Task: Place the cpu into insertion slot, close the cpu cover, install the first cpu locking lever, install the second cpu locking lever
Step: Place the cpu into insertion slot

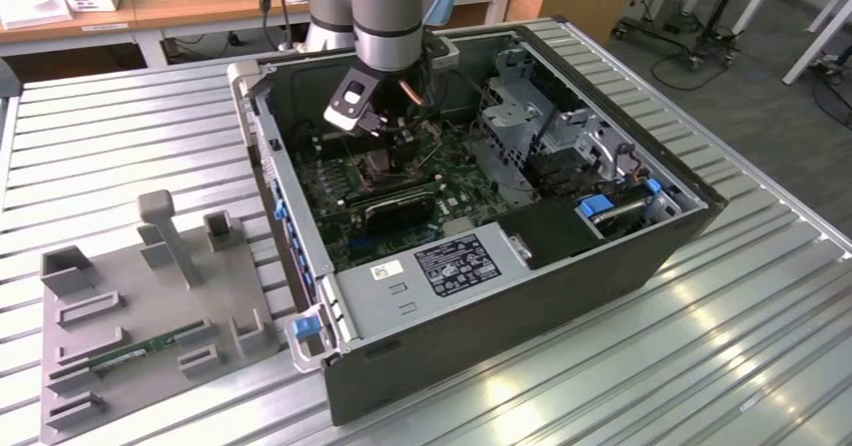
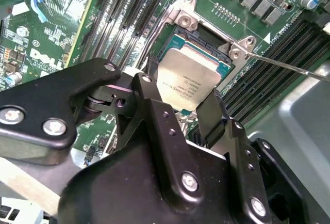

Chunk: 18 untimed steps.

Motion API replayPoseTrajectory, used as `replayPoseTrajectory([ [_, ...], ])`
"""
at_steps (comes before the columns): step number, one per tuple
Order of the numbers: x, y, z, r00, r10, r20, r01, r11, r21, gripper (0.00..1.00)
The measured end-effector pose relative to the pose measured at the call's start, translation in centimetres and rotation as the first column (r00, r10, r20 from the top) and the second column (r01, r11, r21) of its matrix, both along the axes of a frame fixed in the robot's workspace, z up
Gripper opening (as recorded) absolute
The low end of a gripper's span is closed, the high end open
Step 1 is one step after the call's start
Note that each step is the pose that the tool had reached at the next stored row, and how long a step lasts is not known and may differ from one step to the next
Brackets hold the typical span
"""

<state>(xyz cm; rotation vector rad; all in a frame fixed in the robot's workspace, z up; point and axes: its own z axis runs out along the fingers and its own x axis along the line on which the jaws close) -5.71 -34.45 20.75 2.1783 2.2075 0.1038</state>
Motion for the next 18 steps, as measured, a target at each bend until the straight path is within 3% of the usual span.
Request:
replayPoseTrajectory([
  [18, 0.01, 0.0, -0.85, 1.0, 0.0, -0.0001, 0.0, 1.0, -0.0002, 0.54],
])
